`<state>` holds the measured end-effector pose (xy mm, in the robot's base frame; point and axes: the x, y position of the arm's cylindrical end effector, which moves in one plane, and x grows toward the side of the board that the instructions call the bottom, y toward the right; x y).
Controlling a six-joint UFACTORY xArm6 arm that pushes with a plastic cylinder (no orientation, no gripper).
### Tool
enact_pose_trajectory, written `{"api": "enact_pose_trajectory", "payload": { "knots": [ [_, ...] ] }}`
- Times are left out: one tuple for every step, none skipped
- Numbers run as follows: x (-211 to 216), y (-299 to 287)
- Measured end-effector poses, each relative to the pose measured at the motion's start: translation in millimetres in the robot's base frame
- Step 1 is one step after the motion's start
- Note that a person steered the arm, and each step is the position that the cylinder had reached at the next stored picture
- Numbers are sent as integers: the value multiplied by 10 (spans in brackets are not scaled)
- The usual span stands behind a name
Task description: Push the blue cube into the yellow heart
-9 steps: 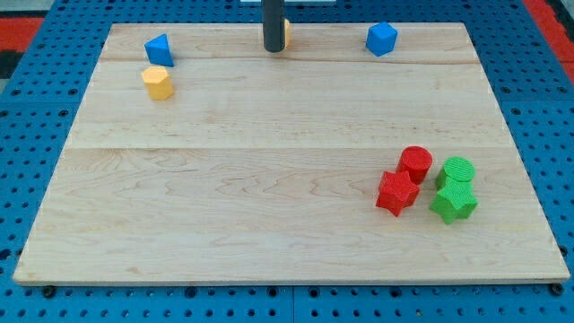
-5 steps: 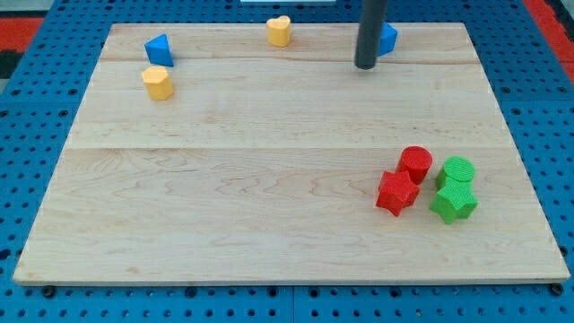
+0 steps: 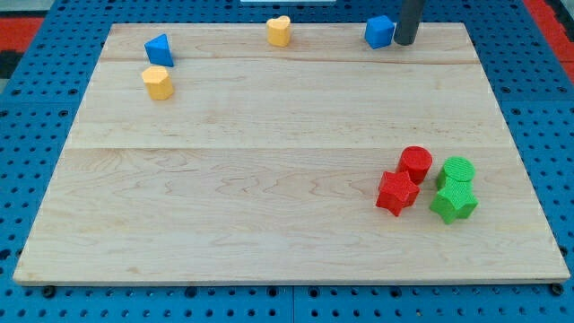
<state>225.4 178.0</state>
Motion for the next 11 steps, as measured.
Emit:
{"api": "enact_pose_trajectory", "payload": {
  "knots": [
    [-186,-1],
    [-256,-149],
    [-285,-316],
    [-304,-488],
    [-328,-645],
    [-337,-668],
    [-289,-381],
    [-164,-171],
    [-143,-401],
    [-144,-697],
    [-143,-972]
  ]
}}
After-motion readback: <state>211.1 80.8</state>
